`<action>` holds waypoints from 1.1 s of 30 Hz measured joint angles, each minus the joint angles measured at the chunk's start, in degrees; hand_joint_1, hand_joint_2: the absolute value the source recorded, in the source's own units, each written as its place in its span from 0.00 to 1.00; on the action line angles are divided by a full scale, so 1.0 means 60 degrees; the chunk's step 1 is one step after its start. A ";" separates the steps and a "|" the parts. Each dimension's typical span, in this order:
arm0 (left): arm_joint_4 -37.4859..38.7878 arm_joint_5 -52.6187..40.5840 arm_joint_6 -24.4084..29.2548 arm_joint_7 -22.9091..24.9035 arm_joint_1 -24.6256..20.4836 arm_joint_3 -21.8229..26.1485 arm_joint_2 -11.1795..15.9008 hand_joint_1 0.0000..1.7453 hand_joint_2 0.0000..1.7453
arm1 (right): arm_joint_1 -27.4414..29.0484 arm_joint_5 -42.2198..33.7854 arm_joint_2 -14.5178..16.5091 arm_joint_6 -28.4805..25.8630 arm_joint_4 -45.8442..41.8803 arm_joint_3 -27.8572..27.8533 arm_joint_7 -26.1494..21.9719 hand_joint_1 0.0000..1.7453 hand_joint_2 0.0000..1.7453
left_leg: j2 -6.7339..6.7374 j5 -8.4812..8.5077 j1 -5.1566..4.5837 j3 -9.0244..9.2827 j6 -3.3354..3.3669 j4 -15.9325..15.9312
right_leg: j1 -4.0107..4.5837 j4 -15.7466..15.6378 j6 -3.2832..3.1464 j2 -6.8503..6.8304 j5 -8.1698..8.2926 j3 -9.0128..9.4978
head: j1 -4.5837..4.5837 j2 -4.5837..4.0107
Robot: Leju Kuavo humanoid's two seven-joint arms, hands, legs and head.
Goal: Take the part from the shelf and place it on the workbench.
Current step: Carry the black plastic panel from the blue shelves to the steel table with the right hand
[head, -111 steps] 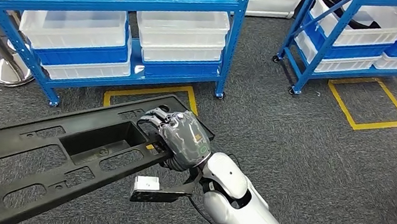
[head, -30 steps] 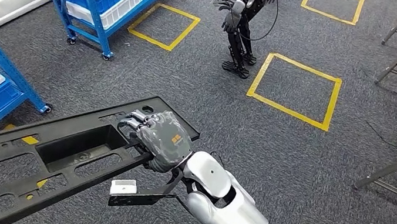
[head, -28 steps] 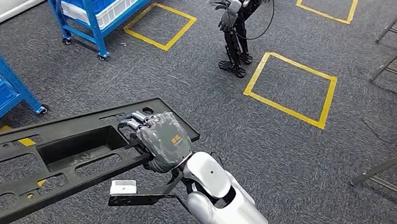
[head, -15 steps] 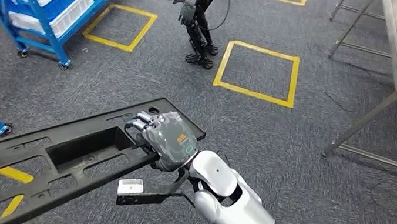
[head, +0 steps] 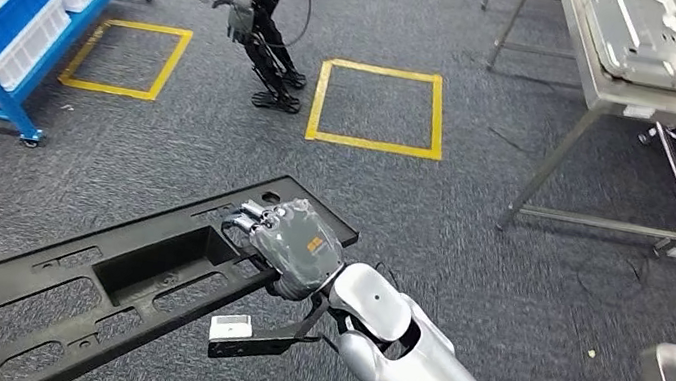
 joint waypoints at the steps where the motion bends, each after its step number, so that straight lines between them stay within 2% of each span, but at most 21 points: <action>1: 0.0000 -0.0007 0.0006 0.0000 -0.0010 0.0000 0.0003 0.00 1.00 | 0.0000 0.0137 -0.0015 -0.0009 -0.0006 0.0001 0.0049 1.00 1.00 | 0.0088 0.0019 -0.0013 0.0028 0.0032 -0.0051 | -0.0018 -0.0022 0.0067 0.0106 0.0035 -0.0026 | 0.0000 0.0000; 2: 0.0000 -0.0017 0.0014 0.0005 -0.0023 0.0000 0.0004 0.00 1.00 | 0.0001 0.0289 -0.0036 -0.0032 -0.0011 -0.0001 0.0106 1.00 1.00 | 0.0202 0.0057 -0.0006 0.0053 0.0083 -0.0102 | -0.0017 -0.0011 0.0121 0.0071 0.0025 -0.0040 | 0.0003 -0.0001; 4: 0.0000 -0.0034 0.0013 0.0013 -0.0026 0.0000 0.0004 0.00 1.00 | -0.0036 0.0583 -0.0087 -0.0098 -0.0013 -0.0005 0.0211 1.00 1.00 | 0.0441 0.0139 0.0008 0.0109 0.0213 -0.0241 | 0.0040 0.0388 0.0193 -0.0386 -0.0268 -0.0221 | 0.0009 -0.0002; 6: 0.0000 -0.0048 0.0002 0.0016 -0.0003 0.0000 0.0004 0.00 1.00 | -0.0087 0.0824 -0.0128 -0.0173 -0.0012 -0.0005 0.0298 1.00 1.00 | 0.0692 0.0163 -0.0017 0.0121 0.0296 -0.0294 | 0.0048 0.1489 0.0236 -0.0936 -0.0875 -0.0732 | 0.0012 -0.0003; 8: 0.0000 -0.0065 0.0001 0.0026 0.0014 0.0000 0.0010 0.00 1.00 | -0.0111 0.1050 -0.0179 -0.0217 -0.0006 -0.0006 0.0380 1.00 1.00 | 0.0960 0.0150 -0.0038 0.0118 0.0316 -0.0288 | -0.0008 0.2453 0.0289 -0.1081 -0.1205 -0.1187 | 0.0011 -0.0003; 9: 0.0000 -0.0082 0.0000 0.0030 0.0013 0.0000 0.0014 0.00 1.00 | -0.0123 0.1176 -0.0217 -0.0227 0.0000 -0.0007 0.0421 1.00 1.00 | 0.1082 0.0139 -0.0040 0.0122 0.0311 -0.0284 | -0.0037 0.2503 0.0314 -0.1116 -0.1122 -0.1201 | 0.0011 -0.0002; 11: 0.0000 -0.0126 -0.0003 0.0027 0.0000 0.0000 0.0015 0.00 1.00 | -0.0208 0.1508 -0.0288 -0.0233 0.0012 -0.0009 0.0549 1.00 1.00 | 0.1299 0.0095 -0.0038 0.0145 0.0265 -0.0256 | -0.0073 0.1520 0.0328 -0.1318 -0.0537 -0.0672 | 0.0012 -0.0001; 12: 0.0000 -0.0147 -0.0007 0.0026 -0.0004 0.0000 0.0015 0.00 1.00 | -0.0296 0.1715 -0.0316 -0.0229 0.0020 -0.0009 0.0648 1.00 1.00 | 0.1394 0.0058 -0.0054 0.0154 0.0221 -0.0229 | -0.0042 0.0861 0.0310 -0.1550 -0.0297 -0.0324 | 0.0010 -0.0001; 14: 0.0000 -0.0190 -0.0021 0.0025 -0.0013 0.0000 0.0015 0.00 1.00 | -0.0546 0.2167 -0.0359 -0.0205 0.0070 -0.0024 0.0907 1.00 1.00 | 0.1572 -0.0012 -0.0104 0.0170 0.0124 -0.0171 | 0.0047 0.0034 0.0213 -0.1832 -0.0072 0.0076 | 0.0008 -0.0002; 15: 0.0000 -0.0210 -0.0032 0.0025 -0.0026 -0.0001 0.0016 0.00 1.00 | -0.0695 0.2382 -0.0385 -0.0189 0.0126 -0.0044 0.1035 1.00 1.00 | 0.1661 -0.0030 -0.0127 0.0177 0.0078 -0.0161 | 0.0095 -0.0042 0.0164 -0.1832 -0.0098 0.0086 | 0.0006 -0.0003; 17: 0.0000 -0.0270 -0.0064 0.0028 -0.0069 -0.0007 0.0017 0.00 1.00 | -0.1018 0.2827 -0.0452 -0.0167 0.0300 -0.0114 0.1270 1.00 1.00 | 0.1769 -0.0076 -0.0115 0.0200 0.0003 -0.0144 | 0.0086 -0.0078 0.0060 -0.1610 -0.0049 0.0061 | 0.0008 -0.0002; 19: 0.0000 -0.0328 -0.0096 0.0036 -0.0086 -0.0015 0.0015 0.00 1.00 | -0.1395 0.3211 -0.0503 -0.0165 0.0536 -0.0182 0.1446 1.00 1.00 | 0.1422 -0.0359 -0.0053 0.0069 -0.0062 0.0218 | 0.0030 -0.0141 -0.0065 -0.1411 0.0009 0.0077 | 0.0007 -0.0002; 21: 0.0000 -0.0359 -0.0113 0.0038 -0.0063 -0.0018 0.0017 0.00 1.00 | -0.1734 0.3426 -0.0519 -0.0168 0.0789 -0.0227 0.1555 1.00 1.00 | 0.0921 -0.0938 -0.0009 -0.0427 -0.0108 0.1313 | 0.0016 -0.0167 -0.0153 -0.1204 0.0040 0.0086 | 0.0005 -0.0002; 23: 0.0000 -0.0366 -0.0114 0.0039 -0.0041 -0.0019 0.0025 0.00 1.00 | -0.1945 0.3503 -0.0521 -0.0169 0.1026 -0.0263 0.1596 1.00 1.00 | 0.0770 -0.1306 -0.0002 -0.1013 -0.0134 0.2456 | 0.0035 -0.0156 -0.0174 -0.0967 0.0044 0.0086 | 0.0005 -0.0002; 24: 0.0000 -0.0367 -0.0112 0.0040 -0.0035 -0.0021 0.0027 0.00 1.00 | -0.2012 0.3519 -0.0523 -0.0169 0.1128 -0.0285 0.1598 1.00 1.00 | 0.0754 -0.1221 -0.0002 -0.1132 -0.0136 0.2611 | 0.0040 -0.0142 -0.0173 -0.0838 0.0043 0.0090 | 0.0004 -0.0003; 25: 0.0000 -0.0367 -0.0110 0.0041 -0.0032 -0.0024 0.0028 0.00 1.00 | -0.2065 0.3535 -0.0525 -0.0168 0.1210 -0.0305 0.1603 1.00 1.00 | 0.0731 -0.0944 0.0003 -0.1072 -0.0130 0.2374 | 0.0038 -0.0121 -0.0167 -0.0703 0.0038 0.0094 | 0.0004 -0.0002; 26: 0.0000 -0.0372 -0.0108 0.0041 -0.0030 -0.0026 0.0029 0.00 1.00 | -0.2114 0.3558 -0.0526 -0.0166 0.1272 -0.0325 0.1616 1.00 1.00 | 0.0663 -0.0541 0.0015 -0.0858 -0.0118 0.1812 | 0.0029 -0.0089 -0.0152 -0.0569 0.0028 0.0098 | 0.0004 -0.0002; 28: 0.0000 -0.0394 -0.0110 0.0037 -0.0028 -0.0031 0.0030 0.00 1.00 | -0.2234 0.3598 -0.0525 -0.0142 0.1371 -0.0372 0.1678 1.00 1.00 | 0.0275 0.0006 0.0052 -0.0354 -0.0089 0.0602 | 0.0011 0.0000 -0.0081 -0.0325 -0.0003 0.0058 | 0.0006 -0.0002; 30: 0.0000 -0.0416 -0.0115 0.0036 -0.0039 -0.0034 0.0031 0.00 1.00 | -0.2371 0.3624 -0.0528 -0.0098 0.1487 -0.0432 0.1749 1.00 1.00 | 0.0014 0.0078 0.0045 -0.0162 -0.0051 0.0144 | -0.0014 0.0043 0.0037 -0.0124 0.0019 -0.0040 | 0.0005 -0.0002; 32: 0.0000 -0.0424 -0.0118 0.0038 -0.0065 -0.0038 0.0034 0.00 1.00 | -0.2471 0.3635 -0.0555 -0.0057 0.1615 -0.0524 0.1779 1.00 1.00 | 0.0153 0.0120 0.0038 -0.0154 0.0033 0.0086 | -0.0038 0.0011 0.0164 0.0055 0.0081 -0.0110 | 0.0003 -0.0002; 33: 0.0000 -0.0425 -0.0119 0.0038 -0.0075 -0.0042 0.0033 0.00 1.00 | -0.2511 0.3636 -0.0576 -0.0039 0.1673 -0.0580 0.1784 1.00 1.00 | 0.0261 0.0162 0.0049 -0.0139 0.0103 0.0031 | -0.0023 0.0049 0.0209 -0.0021 0.0043 -0.0146 | 0.0007 -0.0002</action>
